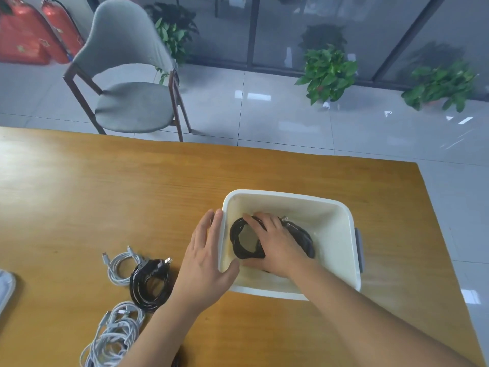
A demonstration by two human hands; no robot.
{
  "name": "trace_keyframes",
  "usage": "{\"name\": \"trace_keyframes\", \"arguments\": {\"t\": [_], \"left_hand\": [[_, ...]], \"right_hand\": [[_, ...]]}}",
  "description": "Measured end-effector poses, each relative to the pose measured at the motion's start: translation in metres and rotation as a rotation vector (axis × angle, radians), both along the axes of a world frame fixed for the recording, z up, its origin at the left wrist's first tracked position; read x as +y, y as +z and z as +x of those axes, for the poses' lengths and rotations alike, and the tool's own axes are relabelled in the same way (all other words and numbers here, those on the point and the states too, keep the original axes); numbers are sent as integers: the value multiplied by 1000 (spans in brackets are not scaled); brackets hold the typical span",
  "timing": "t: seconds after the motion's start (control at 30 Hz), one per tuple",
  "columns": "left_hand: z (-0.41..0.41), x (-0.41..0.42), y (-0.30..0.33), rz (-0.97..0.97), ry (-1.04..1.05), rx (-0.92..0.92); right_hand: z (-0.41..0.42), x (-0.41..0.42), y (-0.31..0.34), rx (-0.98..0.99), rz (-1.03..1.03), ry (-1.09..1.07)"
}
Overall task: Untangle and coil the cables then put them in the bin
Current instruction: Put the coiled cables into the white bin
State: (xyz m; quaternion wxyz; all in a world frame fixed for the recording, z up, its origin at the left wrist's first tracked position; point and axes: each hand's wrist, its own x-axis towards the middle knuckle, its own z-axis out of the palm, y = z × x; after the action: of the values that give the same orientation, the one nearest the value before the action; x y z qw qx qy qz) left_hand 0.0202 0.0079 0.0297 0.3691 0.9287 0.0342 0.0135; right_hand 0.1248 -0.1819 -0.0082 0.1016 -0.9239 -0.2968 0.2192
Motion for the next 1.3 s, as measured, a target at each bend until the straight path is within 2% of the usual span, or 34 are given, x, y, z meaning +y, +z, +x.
{"name": "trace_keyframes", "arguments": {"t": [0.3,0.53,0.77,0.9,1.0,1.13,1.3], "left_hand": [[-1,-1,-4,-13,-17,24],[-9,-3,-2,-36,-5,31],[-42,3,3,-83,40,12],[-80,20,8,-68,101,-2],[-112,42,7,-41,174,12],[-161,73,-1,20,253,67],[-218,107,-18,103,306,187]], "right_hand": [[4,3,-12,34,-79,26],[-2,5,10,59,-59,1],[-47,1,74,70,195,-207],[-89,15,108,-89,452,-262],[-126,31,121,-186,580,-181],[-166,53,114,-135,509,-7],[-191,81,82,19,348,75]]}}
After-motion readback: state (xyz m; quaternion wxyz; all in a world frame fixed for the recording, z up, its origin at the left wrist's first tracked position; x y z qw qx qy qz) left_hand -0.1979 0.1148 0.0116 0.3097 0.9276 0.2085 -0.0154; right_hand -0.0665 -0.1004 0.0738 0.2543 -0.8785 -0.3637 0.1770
